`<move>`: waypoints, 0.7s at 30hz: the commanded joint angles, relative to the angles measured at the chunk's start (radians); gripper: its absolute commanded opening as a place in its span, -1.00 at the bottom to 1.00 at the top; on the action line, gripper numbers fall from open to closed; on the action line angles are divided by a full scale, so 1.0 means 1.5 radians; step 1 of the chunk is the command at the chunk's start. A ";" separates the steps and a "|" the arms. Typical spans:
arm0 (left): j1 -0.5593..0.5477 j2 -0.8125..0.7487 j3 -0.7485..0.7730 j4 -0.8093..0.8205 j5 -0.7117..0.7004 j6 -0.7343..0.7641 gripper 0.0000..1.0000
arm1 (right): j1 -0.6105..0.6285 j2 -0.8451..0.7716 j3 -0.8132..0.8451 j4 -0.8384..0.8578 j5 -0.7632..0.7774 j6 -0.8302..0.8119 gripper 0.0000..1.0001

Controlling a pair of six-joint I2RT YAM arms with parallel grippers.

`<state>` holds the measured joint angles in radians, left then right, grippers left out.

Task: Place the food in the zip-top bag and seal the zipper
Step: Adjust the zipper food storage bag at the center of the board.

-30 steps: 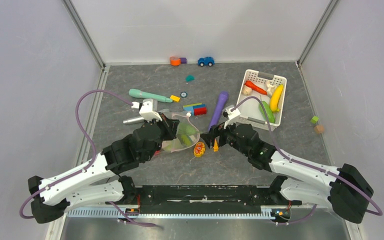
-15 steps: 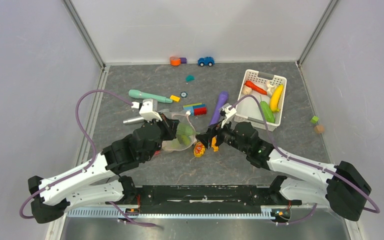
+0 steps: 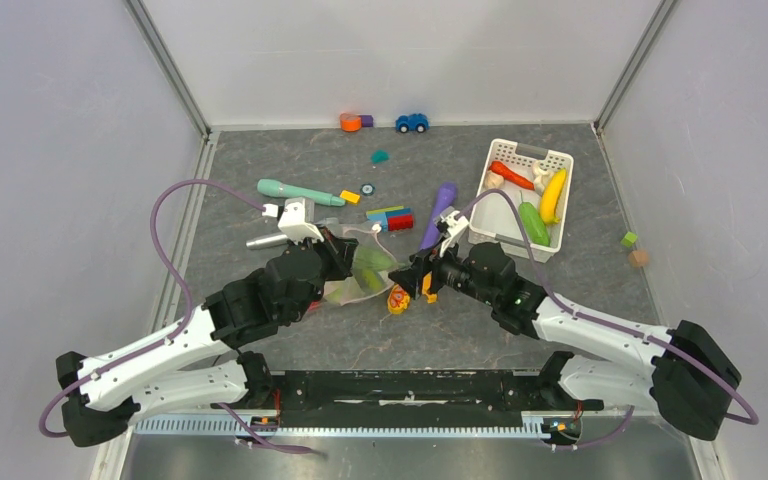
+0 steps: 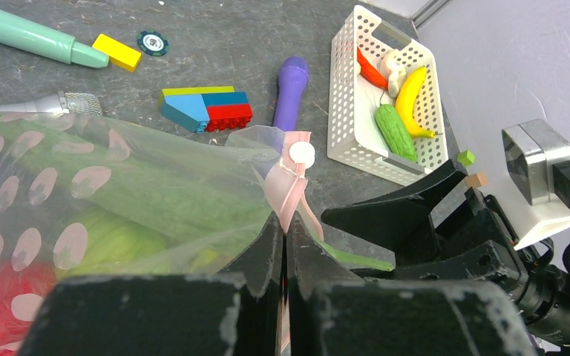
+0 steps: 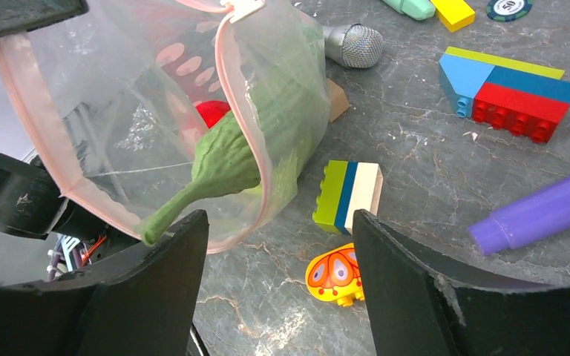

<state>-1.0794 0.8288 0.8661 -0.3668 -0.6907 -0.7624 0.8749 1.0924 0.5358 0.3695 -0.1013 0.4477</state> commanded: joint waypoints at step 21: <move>-0.002 -0.077 0.007 -0.031 -0.060 -0.002 -0.89 | -0.002 0.090 0.176 0.046 -0.116 -0.027 -1.00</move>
<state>-1.0794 0.7460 0.8459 -0.3988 -0.7166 -0.7624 0.8749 1.2190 0.6430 0.4023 -0.1501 0.4561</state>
